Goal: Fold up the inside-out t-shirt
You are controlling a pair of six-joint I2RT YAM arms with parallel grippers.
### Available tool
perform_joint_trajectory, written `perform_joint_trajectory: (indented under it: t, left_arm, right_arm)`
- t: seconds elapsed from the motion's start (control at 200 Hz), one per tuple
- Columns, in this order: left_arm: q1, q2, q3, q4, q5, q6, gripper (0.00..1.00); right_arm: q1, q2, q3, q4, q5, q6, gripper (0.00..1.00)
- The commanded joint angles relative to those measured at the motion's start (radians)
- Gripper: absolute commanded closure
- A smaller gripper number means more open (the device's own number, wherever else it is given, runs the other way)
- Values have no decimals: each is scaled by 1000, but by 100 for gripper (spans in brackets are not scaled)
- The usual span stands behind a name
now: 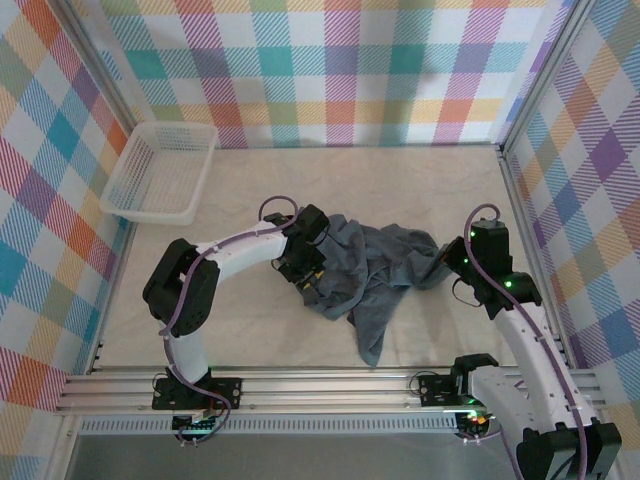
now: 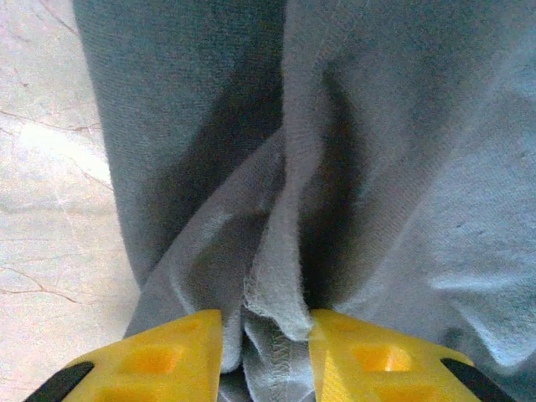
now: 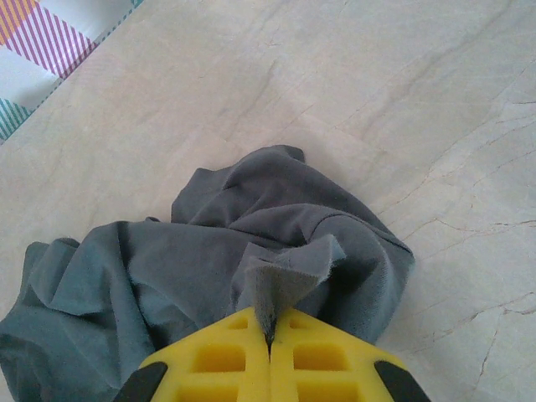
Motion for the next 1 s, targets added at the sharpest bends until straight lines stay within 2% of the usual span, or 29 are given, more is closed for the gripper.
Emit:
perform_joint_trajectory:
  t: [0.0, 0.175, 0.345, 0.695, 0.995]
  left_arm:
    - [6, -15, 27, -3, -15, 7, 66]
    - [8, -12, 32, -2, -53, 11, 65]
    - [10, 19, 28, -11, -42, 14, 65]
    - [15, -17, 10, -29, -24, 31, 79]
    - [19, -66, -51, -11, 24, 36, 86]
  right_arm:
    - [-5, -16, -3, 3, -7, 0, 100]
    - [-5, -16, -7, 7, -8, 1, 100]
    - [-6, -23, -2, 3, -3, -6, 100]
    - [-5, -28, 1, -3, -7, -1, 100]
    - [-6, -33, 3, -7, -10, 2, 100]
